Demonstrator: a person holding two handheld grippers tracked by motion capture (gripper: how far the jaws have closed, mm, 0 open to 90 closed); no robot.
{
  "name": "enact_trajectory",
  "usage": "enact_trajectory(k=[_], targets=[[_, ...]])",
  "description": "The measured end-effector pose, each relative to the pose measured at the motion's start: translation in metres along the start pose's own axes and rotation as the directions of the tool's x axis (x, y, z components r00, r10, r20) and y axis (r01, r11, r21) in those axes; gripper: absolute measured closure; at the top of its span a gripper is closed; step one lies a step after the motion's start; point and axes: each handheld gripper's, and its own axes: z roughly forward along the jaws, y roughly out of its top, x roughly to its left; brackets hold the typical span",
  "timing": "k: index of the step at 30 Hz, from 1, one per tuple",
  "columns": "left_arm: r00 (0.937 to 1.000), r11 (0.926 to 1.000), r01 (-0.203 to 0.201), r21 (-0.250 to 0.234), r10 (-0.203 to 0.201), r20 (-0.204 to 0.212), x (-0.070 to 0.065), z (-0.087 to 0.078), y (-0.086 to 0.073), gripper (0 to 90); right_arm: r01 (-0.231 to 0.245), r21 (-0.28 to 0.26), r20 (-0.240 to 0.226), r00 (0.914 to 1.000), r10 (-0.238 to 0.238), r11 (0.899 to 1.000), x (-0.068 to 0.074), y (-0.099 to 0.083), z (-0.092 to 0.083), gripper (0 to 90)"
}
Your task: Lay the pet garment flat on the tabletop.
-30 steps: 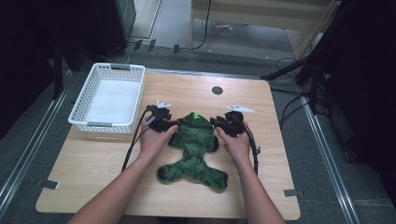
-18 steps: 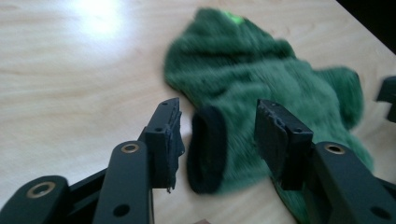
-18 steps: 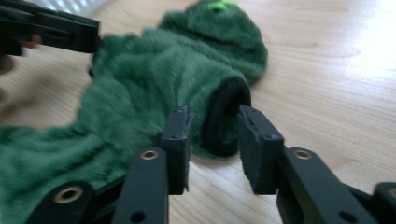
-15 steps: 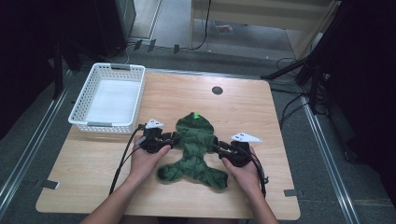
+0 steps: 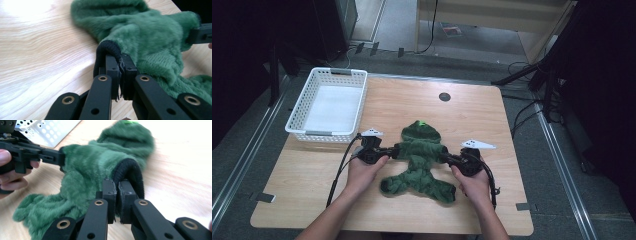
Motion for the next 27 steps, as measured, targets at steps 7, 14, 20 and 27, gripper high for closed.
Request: enact_trajectory(k=[7,14,20,27], targets=[[0.9993,0.9955,-0.023,0.092,0.026,-0.027,0.001,0.007,-0.005,88.2,-0.053,0.134,0.064,0.9969,0.045,0.989,-0.013,-0.017,0.009,87.2],[0.9955,0.9958,-0.027,0.088,0.034,-0.089,0.004,0.015,-0.001,88.4,0.003,0.133,0.154,0.9879,-0.023,0.991,-0.009,-0.016,0.015,87.3],[0.9926,0.9989,-0.006,0.046,0.012,-0.120,0.003,0.016,0.003,88.3,-0.014,0.026,0.177,0.9842,0.010,1.000,-0.006,-0.011,0.015,87.7],[0.9935,0.9983,0.035,0.046,-0.030,-0.110,0.009,0.018,0.003,88.2,-0.033,0.041,0.189,0.9817,0.024,0.999,-0.014,-0.014,0.024,87.3]])
